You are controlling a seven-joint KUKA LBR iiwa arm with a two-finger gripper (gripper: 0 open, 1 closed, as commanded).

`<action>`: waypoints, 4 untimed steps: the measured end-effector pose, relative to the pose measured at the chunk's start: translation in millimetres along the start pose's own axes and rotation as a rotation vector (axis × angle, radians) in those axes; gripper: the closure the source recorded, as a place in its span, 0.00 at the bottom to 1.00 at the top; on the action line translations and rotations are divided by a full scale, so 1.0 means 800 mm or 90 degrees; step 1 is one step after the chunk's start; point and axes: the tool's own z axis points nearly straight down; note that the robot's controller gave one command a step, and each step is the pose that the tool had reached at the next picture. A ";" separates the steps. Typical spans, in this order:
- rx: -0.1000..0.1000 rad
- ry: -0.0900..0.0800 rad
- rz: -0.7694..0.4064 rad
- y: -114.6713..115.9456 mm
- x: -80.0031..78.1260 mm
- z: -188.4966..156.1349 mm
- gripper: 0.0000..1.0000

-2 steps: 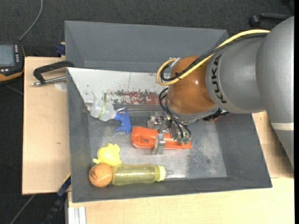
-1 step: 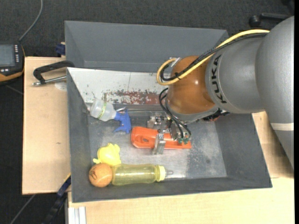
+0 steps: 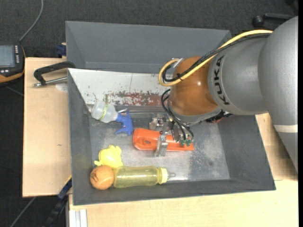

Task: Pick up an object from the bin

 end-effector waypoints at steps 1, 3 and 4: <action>0.000 0.000 0.000 0.000 0.000 0.000 1.00; 0.000 0.000 0.000 0.000 0.000 0.000 1.00; 0.000 0.000 0.000 0.000 0.000 0.000 1.00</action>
Offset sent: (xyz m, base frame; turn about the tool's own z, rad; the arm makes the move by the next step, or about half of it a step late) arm 0.0000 0.0000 0.0000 0.0000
